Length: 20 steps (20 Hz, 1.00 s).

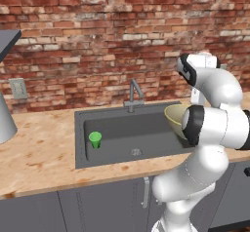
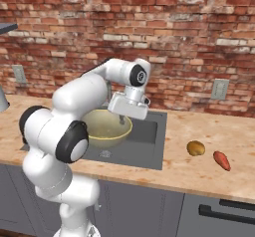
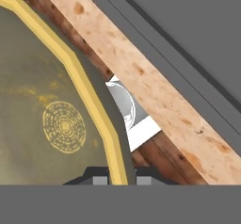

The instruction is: Remove the potato and sweet potato from the sink. Then move the bowl and cup from the counter to the sink for washing.

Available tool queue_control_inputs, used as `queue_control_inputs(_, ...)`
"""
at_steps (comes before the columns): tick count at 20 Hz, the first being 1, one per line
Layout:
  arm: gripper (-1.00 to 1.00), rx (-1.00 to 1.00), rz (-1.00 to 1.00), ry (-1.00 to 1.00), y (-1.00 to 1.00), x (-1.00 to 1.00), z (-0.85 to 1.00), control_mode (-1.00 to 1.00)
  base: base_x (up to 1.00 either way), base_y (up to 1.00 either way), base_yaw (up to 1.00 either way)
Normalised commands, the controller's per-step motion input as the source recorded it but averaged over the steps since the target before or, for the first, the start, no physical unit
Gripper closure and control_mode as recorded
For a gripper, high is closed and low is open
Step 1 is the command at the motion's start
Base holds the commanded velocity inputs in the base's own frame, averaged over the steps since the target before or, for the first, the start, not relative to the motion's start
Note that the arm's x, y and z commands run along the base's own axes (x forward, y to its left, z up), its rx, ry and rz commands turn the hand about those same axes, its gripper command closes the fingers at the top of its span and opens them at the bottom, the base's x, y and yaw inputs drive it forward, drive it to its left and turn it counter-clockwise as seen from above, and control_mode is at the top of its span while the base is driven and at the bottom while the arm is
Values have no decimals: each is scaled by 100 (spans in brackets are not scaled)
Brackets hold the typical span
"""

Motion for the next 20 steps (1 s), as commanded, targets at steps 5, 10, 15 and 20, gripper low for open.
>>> queue_control_inputs(5, 100, 3, -3, 0, 0, 1, -5, -100, 0, 0, 0)
queue_control_inputs(10, 100, -1, -6, 0, -3, 7, -7, -100, 0, 0, 0)
queue_control_inputs(15, 100, -13, -9, -1, -6, 11, -11, -100, 0, 0, 0)
queue_control_inputs(20, 100, -16, -9, -4, -7, 10, -11, -100, 0, 0, 0)
